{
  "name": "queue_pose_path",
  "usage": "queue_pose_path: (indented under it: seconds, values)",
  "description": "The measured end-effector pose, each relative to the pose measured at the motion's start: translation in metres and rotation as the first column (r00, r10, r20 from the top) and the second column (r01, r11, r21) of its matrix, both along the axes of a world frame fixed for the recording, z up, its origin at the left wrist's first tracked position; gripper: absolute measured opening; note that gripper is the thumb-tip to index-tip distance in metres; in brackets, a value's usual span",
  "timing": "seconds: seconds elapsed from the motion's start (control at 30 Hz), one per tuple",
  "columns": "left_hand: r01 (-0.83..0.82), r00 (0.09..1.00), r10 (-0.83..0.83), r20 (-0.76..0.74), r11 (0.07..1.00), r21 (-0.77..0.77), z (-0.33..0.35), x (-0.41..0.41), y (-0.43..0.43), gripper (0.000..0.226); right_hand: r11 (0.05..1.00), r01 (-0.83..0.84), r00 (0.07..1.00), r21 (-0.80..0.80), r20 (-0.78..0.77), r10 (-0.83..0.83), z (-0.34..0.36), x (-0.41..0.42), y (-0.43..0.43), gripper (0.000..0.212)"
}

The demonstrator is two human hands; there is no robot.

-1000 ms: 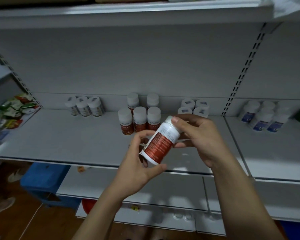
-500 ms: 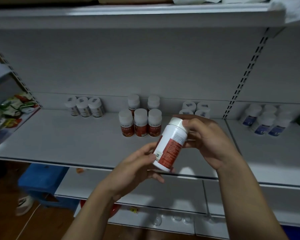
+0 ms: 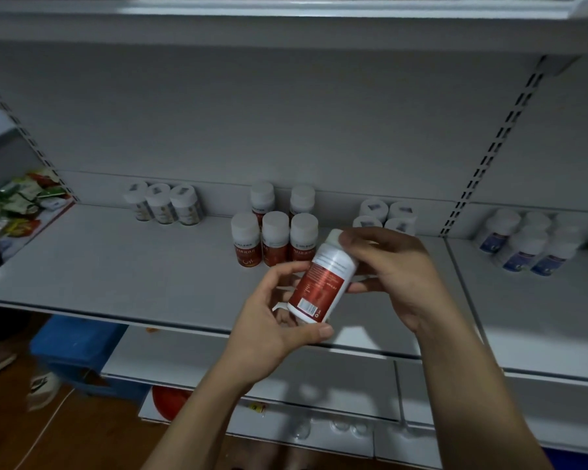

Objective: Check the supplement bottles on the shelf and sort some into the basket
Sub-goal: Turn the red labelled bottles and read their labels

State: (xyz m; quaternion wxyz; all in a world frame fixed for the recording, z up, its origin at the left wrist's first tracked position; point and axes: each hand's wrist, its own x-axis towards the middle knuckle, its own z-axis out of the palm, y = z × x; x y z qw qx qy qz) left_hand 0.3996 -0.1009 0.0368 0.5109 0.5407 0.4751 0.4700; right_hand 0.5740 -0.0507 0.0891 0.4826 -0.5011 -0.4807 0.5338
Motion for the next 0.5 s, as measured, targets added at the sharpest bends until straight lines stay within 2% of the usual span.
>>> queue_pose_path:
  seconds: [0.13,0.27,0.37,0.5]
  values:
    - [0.169,0.983,-0.161,0.089,0.982,-0.083,0.003,-0.007,0.002,0.072,0.999,-0.002,0.999,-0.038,-0.050,0.000,0.000,0.000,0.004,0.010]
    - [0.346,0.914,-0.285,0.290,0.920,-0.184,0.005,-0.011,0.007,0.064,0.996,-0.073,0.986,-0.053,-0.152,0.064,-0.002,0.004,0.006,0.023]
    - [0.330,0.919,-0.270,0.289,0.926,-0.184,0.004,-0.011,0.012,0.068,0.991,-0.124,0.972,-0.056,-0.209,0.110,-0.004,0.005,0.009,0.031]
    - [0.297,0.928,-0.247,0.277,0.942,-0.156,0.003,-0.007,0.017,0.086,0.990,-0.118,0.973,-0.074,-0.206,0.101,-0.007,0.007,0.013,0.024]
